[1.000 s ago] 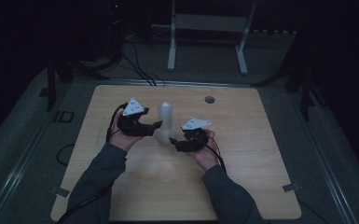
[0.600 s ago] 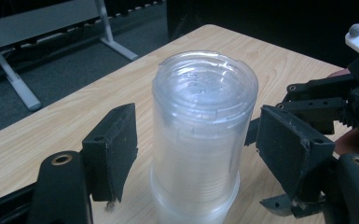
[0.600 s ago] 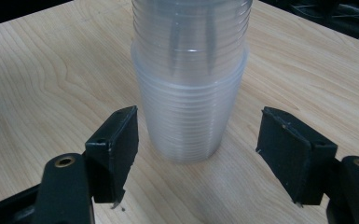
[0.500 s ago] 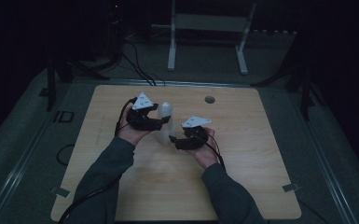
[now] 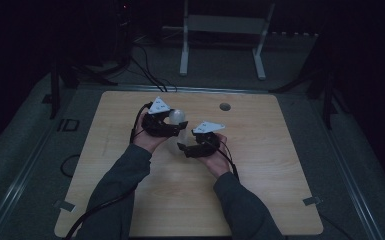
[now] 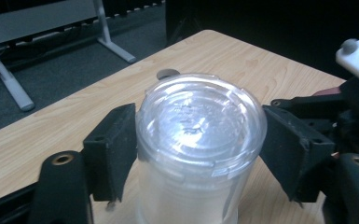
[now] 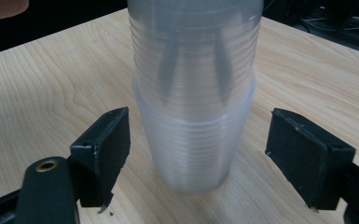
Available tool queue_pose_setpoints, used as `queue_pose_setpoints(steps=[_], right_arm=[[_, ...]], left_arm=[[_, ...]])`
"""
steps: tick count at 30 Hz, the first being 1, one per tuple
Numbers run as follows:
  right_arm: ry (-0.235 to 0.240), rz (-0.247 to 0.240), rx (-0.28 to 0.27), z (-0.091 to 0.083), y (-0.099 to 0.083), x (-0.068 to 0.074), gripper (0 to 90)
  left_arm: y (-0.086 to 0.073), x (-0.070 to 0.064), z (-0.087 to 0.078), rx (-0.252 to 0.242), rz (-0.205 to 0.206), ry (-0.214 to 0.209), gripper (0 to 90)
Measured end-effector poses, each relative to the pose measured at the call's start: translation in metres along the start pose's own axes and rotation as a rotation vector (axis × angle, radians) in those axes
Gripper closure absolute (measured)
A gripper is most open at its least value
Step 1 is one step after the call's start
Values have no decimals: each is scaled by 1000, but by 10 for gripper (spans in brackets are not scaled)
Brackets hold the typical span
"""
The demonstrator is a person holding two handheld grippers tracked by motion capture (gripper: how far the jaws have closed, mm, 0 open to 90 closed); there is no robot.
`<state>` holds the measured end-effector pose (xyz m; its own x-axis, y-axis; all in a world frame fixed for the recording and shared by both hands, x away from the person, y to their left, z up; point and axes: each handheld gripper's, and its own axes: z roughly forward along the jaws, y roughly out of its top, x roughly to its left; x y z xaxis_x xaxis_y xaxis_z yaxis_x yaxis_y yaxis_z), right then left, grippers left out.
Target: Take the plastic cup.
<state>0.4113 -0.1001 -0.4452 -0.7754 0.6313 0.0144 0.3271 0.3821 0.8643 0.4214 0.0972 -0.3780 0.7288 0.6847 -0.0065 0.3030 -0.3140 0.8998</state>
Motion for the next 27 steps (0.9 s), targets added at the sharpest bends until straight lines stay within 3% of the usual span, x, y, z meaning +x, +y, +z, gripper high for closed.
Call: queue_pose_setpoints(steps=[8, 14, 27], right_arm=[[23, 2, -24, 9, 3, -4, 191], [20, -23, -27, 15, 6, 1, 186], [7, -32, -8, 27, 2, 2, 187]], left_arm=[[0, 0, 1, -2, -10, 1, 335], [1, -1, 1, -5, -20, 8, 370], [-2, 0, 6, 6, -33, 5, 338]])
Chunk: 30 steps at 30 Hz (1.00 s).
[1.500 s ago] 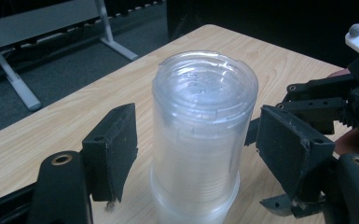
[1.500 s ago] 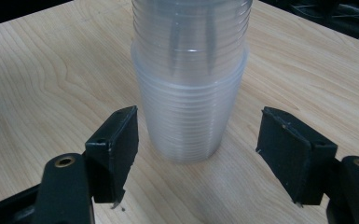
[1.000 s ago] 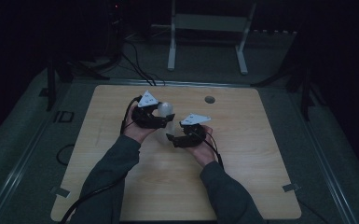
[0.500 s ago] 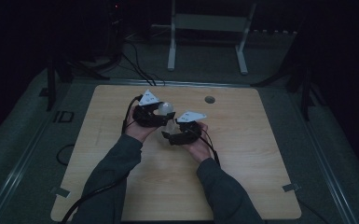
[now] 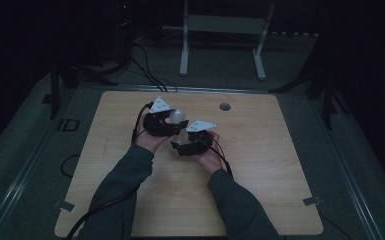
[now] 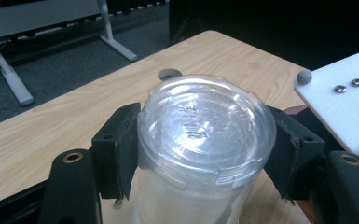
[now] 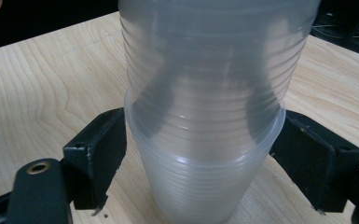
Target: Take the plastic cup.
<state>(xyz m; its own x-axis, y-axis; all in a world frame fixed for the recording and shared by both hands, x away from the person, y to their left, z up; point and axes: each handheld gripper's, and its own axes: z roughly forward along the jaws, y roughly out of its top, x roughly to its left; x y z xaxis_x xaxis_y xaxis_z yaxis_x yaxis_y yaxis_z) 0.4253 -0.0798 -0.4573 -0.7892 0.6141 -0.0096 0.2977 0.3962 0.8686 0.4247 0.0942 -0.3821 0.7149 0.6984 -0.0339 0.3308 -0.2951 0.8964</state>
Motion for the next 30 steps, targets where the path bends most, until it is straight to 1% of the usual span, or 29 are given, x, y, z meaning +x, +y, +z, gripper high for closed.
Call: queue_pose_setpoints(steps=[3, 8, 16, 24, 25, 28, 30], right_arm=[[-8, -3, -2, 1, 0, 0, 198], [-11, -4, -2, 1, 0, 0, 204], [-11, -9, -3, 1, 0, 2, 205], [-12, -9, -5, 1, -1, 1, 206], [-12, -9, -5, 1, -1, 1, 206], [-12, -9, -5, 1, -1, 1, 206], [-10, -5, -3, 1, -1, 1, 206]], left_arm=[[-1, 0, 1, -3, -3, 1, 339], [0, 0, 0, -2, -4, 4, 369], [2, 0, -1, -6, -7, 1, 377], [5, 1, -5, -25, -7, -5, 382], [6, 1, -6, -33, -12, -7, 383], [8, 1, -8, -27, -1, -11, 385], [10, 1, -9, -31, -1, -11, 387]])
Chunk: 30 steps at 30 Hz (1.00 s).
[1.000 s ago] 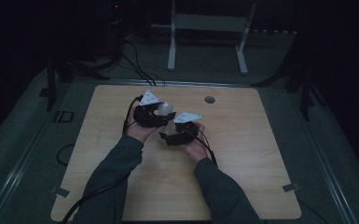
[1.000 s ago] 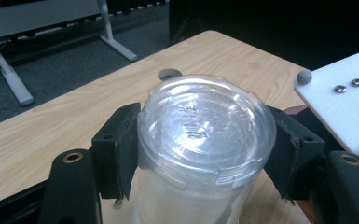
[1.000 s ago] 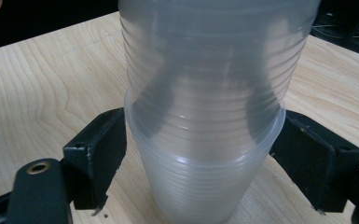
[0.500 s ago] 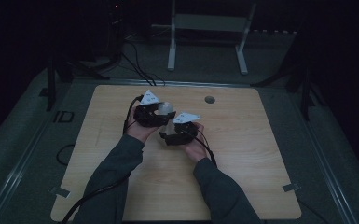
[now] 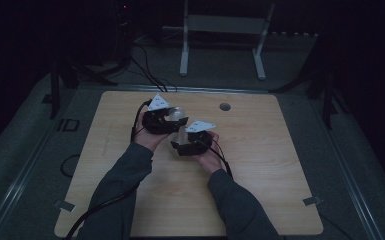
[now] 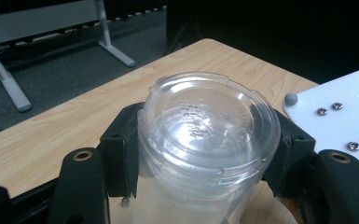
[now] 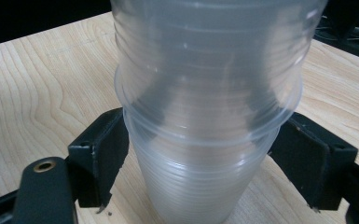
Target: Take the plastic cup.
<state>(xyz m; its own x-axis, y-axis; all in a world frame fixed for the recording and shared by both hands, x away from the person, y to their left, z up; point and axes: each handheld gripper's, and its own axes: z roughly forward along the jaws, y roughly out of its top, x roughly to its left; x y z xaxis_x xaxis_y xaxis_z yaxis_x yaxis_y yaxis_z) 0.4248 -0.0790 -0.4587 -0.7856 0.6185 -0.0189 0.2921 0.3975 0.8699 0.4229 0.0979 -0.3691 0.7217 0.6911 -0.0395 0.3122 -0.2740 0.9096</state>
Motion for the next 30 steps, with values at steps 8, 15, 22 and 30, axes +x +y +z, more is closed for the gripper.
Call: queue_pose_setpoints(steps=[8, 15, 22, 30], right_arm=[[1, 0, 2, 0, 0, 0, 206], [4, -2, -1, 0, 0, 0, 203], [-5, -8, -6, -4, 1, 1, 195], [-19, -29, -17, -14, 4, 4, 181]], left_arm=[[8, 0, -7, -19, 6, 2, 394], [15, 1, -12, -33, 5, 5, 398], [22, 1, -17, -48, 5, 3, 399], [29, 2, -24, -63, 4, 2, 400]])
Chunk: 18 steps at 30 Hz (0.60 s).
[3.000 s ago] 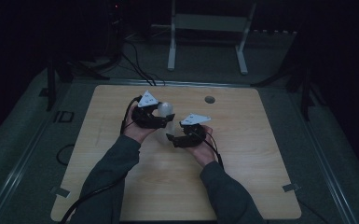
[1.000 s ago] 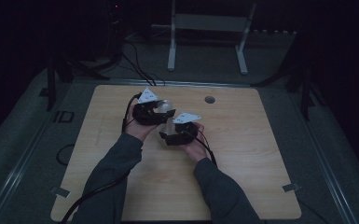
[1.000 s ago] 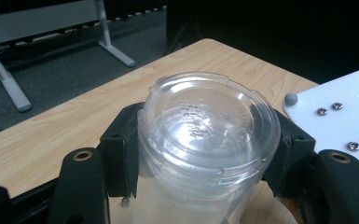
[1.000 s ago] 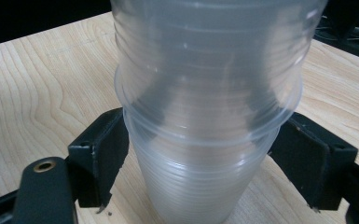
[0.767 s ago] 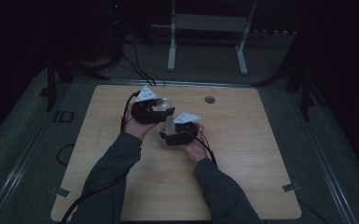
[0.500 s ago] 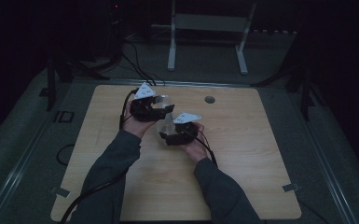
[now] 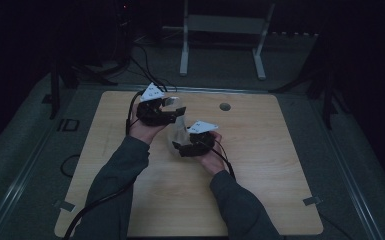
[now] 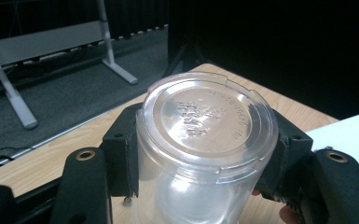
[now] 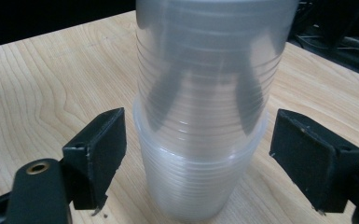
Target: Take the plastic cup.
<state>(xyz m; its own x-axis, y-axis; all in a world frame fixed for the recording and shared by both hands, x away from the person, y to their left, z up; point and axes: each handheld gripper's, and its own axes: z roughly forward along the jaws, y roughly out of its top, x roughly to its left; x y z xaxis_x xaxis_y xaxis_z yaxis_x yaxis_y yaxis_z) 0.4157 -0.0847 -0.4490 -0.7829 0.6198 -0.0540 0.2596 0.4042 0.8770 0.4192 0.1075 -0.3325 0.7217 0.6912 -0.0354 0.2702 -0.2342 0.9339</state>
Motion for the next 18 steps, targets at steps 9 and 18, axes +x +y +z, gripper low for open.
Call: queue_pose_setpoints(steps=[9, 18], right_arm=[[-8, 1, -36, -17, 1, 1, 179], [-2, 4, -45, -25, 3, 3, 179]], left_arm=[[7, -1, -4, -15, 0, -12, 403], [16, -4, -10, -34, 9, -27, 405]])
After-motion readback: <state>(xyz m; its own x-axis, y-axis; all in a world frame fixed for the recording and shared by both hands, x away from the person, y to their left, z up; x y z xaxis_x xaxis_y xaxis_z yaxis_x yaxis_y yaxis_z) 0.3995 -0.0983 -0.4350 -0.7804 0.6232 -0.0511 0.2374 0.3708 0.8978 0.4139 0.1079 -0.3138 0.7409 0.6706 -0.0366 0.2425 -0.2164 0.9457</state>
